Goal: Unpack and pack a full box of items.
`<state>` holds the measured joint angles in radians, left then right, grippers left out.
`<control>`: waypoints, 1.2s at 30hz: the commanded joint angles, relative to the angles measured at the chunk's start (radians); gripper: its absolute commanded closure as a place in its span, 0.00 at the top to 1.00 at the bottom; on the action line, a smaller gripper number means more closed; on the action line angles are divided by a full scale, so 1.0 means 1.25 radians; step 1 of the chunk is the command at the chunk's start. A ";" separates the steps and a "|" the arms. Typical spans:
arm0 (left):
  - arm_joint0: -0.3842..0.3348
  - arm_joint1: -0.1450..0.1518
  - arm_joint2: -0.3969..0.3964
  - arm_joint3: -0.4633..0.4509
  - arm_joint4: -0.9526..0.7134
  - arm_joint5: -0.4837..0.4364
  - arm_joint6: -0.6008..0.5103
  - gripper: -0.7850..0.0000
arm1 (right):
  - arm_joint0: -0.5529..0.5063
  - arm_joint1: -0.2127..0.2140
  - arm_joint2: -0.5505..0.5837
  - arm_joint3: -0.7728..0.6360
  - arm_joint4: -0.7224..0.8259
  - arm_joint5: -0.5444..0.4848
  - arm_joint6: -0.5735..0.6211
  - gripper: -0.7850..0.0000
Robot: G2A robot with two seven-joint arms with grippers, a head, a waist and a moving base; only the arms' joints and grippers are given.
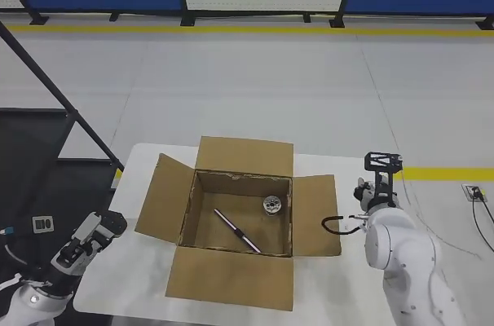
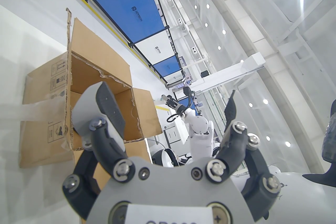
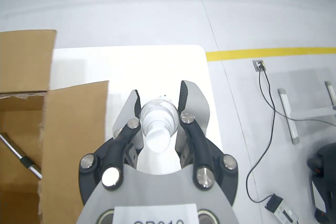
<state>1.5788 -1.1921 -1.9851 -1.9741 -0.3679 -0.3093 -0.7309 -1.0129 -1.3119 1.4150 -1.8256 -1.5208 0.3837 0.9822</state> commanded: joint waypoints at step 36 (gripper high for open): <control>0.000 0.000 0.000 0.000 0.000 0.000 0.000 1.00 | 0.052 0.002 0.090 0.265 0.158 -0.088 -0.179 1.00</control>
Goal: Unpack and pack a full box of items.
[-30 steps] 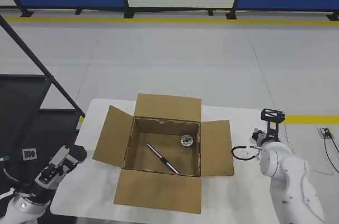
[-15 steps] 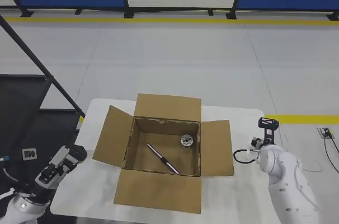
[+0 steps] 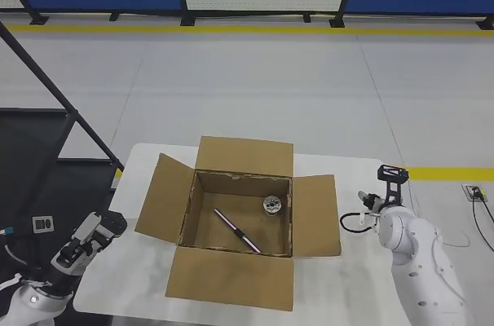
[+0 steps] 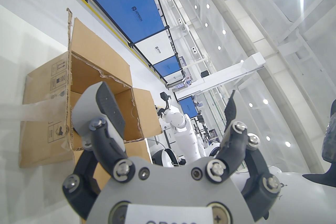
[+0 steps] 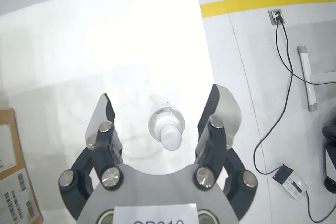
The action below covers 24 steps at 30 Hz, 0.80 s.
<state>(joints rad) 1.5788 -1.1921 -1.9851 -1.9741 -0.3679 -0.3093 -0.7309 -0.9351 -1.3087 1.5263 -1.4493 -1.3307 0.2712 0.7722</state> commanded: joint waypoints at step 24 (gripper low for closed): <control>0.000 0.000 0.000 0.000 0.000 0.000 0.000 1.00 | 0.142 -0.070 -0.515 -0.151 0.022 -0.210 0.199 1.00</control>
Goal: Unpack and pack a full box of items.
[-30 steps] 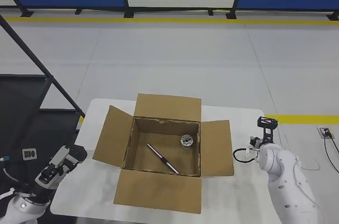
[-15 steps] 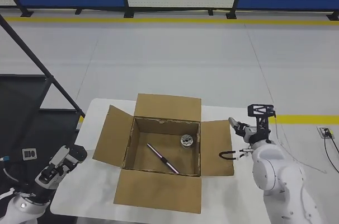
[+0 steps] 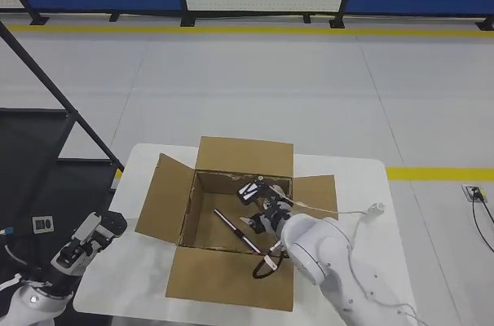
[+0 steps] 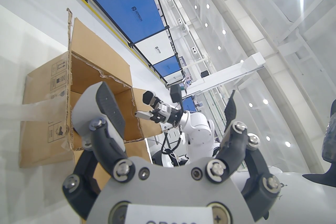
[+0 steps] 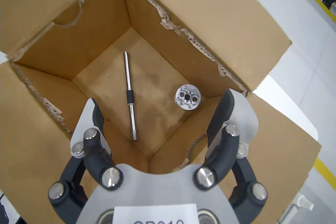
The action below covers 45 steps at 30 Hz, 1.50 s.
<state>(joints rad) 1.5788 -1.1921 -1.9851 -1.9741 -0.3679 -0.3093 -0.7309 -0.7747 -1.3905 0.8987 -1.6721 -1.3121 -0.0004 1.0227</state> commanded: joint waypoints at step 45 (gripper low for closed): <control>0.000 0.000 0.000 0.000 0.000 0.000 0.000 1.00 | 0.241 -0.190 -0.144 0.683 0.096 0.180 -0.148 1.00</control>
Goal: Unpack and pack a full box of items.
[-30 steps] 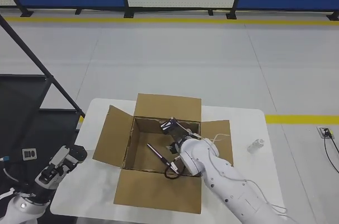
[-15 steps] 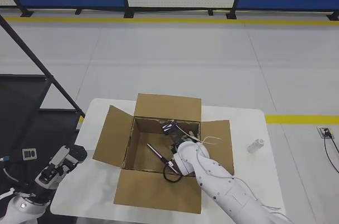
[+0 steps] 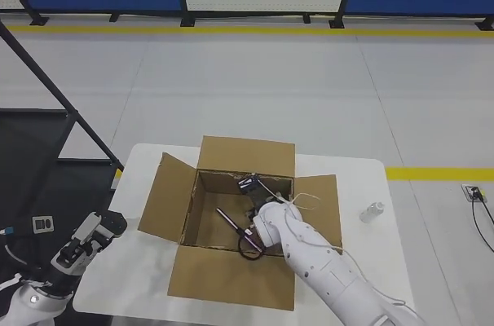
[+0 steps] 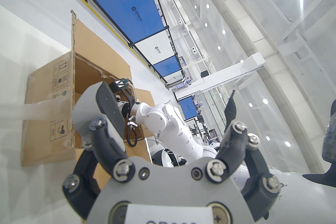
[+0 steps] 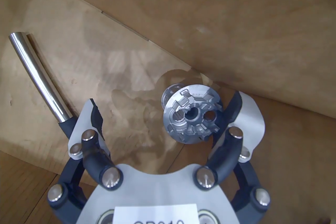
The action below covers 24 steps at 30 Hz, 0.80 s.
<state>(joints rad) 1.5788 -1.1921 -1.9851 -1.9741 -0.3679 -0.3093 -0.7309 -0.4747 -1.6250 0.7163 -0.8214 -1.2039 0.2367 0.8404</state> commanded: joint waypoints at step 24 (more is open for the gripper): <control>0.000 0.000 0.000 0.000 0.000 0.000 0.000 1.00 | -0.007 -0.008 0.064 -0.035 0.122 -0.207 0.085 1.00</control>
<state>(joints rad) 1.5788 -1.1921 -1.9851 -1.9741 -0.3679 -0.3093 -0.7309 -0.4859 -1.6352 0.7924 -0.8687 -1.0648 -0.0063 0.9424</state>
